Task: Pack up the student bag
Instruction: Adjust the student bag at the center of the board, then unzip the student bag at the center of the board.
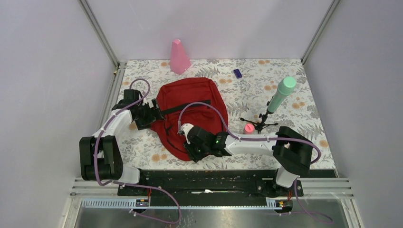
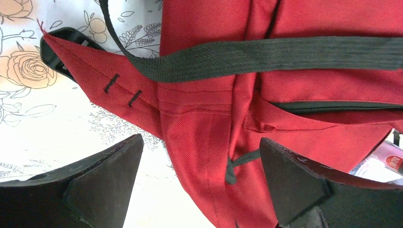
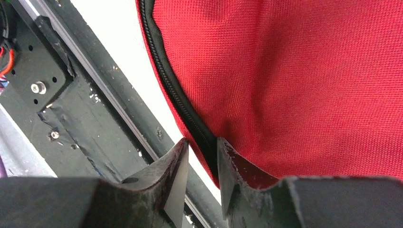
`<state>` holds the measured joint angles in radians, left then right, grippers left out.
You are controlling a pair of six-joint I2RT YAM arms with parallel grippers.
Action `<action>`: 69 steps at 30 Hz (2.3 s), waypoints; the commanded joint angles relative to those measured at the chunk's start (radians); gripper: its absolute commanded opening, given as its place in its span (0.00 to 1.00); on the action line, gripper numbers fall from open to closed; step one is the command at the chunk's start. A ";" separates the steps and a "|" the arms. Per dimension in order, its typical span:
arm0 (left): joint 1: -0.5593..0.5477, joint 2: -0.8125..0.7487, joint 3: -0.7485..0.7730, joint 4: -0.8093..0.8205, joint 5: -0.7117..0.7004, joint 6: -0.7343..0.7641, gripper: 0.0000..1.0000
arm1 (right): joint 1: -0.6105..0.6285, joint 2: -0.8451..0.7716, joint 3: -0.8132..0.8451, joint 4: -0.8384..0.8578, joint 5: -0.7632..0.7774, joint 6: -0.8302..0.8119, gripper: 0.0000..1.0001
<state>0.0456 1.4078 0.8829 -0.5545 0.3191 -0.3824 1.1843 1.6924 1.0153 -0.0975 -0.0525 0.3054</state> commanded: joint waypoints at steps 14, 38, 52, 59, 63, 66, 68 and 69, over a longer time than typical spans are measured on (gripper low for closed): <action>0.004 0.007 -0.014 0.045 0.068 0.009 0.93 | 0.006 -0.051 0.308 -0.267 0.220 0.010 0.88; -0.039 0.071 -0.023 0.056 0.098 -0.007 0.78 | -0.151 0.388 0.612 -0.095 0.138 0.173 0.68; -0.078 0.086 -0.038 0.085 0.091 -0.027 0.51 | -0.157 0.456 0.658 -0.039 0.034 0.130 0.41; -0.078 0.086 -0.038 0.081 0.082 -0.026 0.37 | -0.157 0.422 0.640 -0.040 0.033 0.102 0.24; -0.078 0.083 -0.038 0.078 0.080 -0.024 0.34 | -0.156 0.411 0.637 -0.040 0.047 0.092 0.16; -0.078 0.082 -0.036 0.079 0.077 -0.023 0.26 | -0.157 0.407 0.637 -0.040 0.046 0.087 0.00; -0.078 0.079 -0.036 0.079 0.076 -0.023 0.18 | -0.157 0.387 0.617 -0.023 0.037 0.081 0.00; -0.078 0.078 -0.035 0.079 0.075 -0.023 0.15 | -0.157 0.369 0.598 -0.009 0.036 0.080 0.00</action>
<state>-0.0277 1.4948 0.8463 -0.5007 0.3981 -0.4084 1.0313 2.1445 1.6291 -0.1593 -0.0032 0.4076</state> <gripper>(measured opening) 0.205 0.024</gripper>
